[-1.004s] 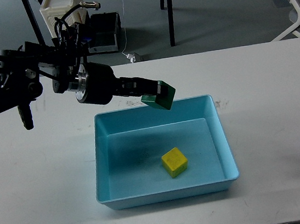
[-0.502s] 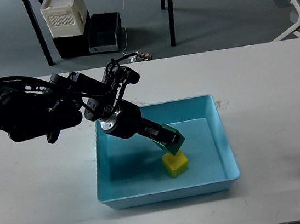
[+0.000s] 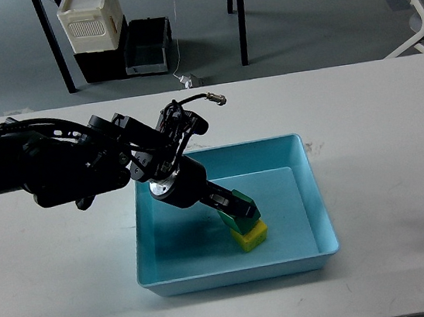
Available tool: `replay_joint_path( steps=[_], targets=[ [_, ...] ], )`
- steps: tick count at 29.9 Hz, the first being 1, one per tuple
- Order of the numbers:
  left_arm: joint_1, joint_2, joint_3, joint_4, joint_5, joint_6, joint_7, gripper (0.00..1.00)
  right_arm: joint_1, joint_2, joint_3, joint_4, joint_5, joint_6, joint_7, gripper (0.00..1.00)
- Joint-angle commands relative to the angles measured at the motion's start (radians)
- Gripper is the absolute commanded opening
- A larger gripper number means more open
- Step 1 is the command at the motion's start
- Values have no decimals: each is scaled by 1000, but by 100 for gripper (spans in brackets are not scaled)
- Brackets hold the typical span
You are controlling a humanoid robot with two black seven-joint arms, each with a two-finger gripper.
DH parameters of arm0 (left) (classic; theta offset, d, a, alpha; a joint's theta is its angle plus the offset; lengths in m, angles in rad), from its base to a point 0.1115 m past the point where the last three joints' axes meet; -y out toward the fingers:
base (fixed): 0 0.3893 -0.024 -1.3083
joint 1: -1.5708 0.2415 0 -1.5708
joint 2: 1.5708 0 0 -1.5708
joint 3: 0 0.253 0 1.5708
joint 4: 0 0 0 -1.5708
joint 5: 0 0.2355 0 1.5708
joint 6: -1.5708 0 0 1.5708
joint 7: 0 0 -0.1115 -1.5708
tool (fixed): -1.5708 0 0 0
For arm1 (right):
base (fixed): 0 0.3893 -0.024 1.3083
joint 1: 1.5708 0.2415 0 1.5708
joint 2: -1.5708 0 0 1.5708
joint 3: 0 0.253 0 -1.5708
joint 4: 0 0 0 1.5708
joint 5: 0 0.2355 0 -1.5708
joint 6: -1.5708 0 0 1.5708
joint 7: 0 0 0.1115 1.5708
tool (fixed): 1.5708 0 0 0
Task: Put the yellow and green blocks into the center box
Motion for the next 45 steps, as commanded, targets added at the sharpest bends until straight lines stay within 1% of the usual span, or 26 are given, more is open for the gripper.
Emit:
replay_joint_path(
  steps=[1, 5, 7, 9, 13, 16, 18, 23, 25, 29, 31, 35, 38, 39, 41, 43, 44, 45],
  targets=[
    [-3, 8, -4, 0, -2, 0, -24, 82, 1, 0, -4, 1, 0, 0, 0, 100],
    [-6, 23, -11, 0, -6, 0, -29, 85, 1, 0, -7, 1, 0, 0, 0, 100],
    [-9, 42, -35, 5, -14, 0, -43, 85, 1, 0, -6, 1, 0, 0, 0, 100],
    [-12, 63, -89, 11, -49, 0, -58, 87, 1, 0, -6, 1, 0, 0, 0, 100],
    [-7, 111, -236, 14, -127, 0, -60, 90, 1, 0, -7, 1, 0, 0, 0, 100],
    [2, 151, -377, 14, -156, 0, -63, 91, 2, 0, -12, 3, 0, 0, 0, 100],
    [29, 172, -479, 16, -195, 0, -64, 91, 5, 0, -13, 3, 0, 0, 0, 100],
    [167, 180, -791, 37, -317, 0, -99, 91, 13, 0, -16, 3, -3, 0, 0, 100],
    [221, 172, -892, 39, -330, 0, -99, 92, 19, 0, -18, 4, -3, 0, 0, 100],
    [292, 142, -1046, 39, -380, 0, -101, 92, 39, 0, -15, 0, -9, -2, 0, 100],
    [351, 123, -1151, 43, -440, 0, -95, 94, 47, 0, -12, 0, -18, -5, 0, 100],
    [497, 99, -1429, 51, -515, 0, -86, 97, 47, 0, -9, 0, -20, -5, 3, 100],
    [632, 79, -1648, 46, -557, 0, -83, 99, 47, 0, -1, 0, -20, -6, 6, 100],
    [675, 68, -1713, 42, -568, 0, -80, 99, 45, 0, 2, 0, -20, -5, 6, 100],
    [788, 34, -1837, 20, -595, 0, -52, 99, 42, 0, 4, 0, -20, -9, 6, 100],
    [920, -4, -1944, -53, -630, 0, 14, 99, 37, 0, 2, 1, -20, -21, 3, 100],
    [1001, -33, -1995, -116, -655, 0, 50, 99, 37, 0, -1, 1, -20, -32, 1, 100],
    [1063, -55, -2026, -167, -670, 0, 72, 99, 37, 0, -1, 1, -20, -40, 1, 100]
  ],
)
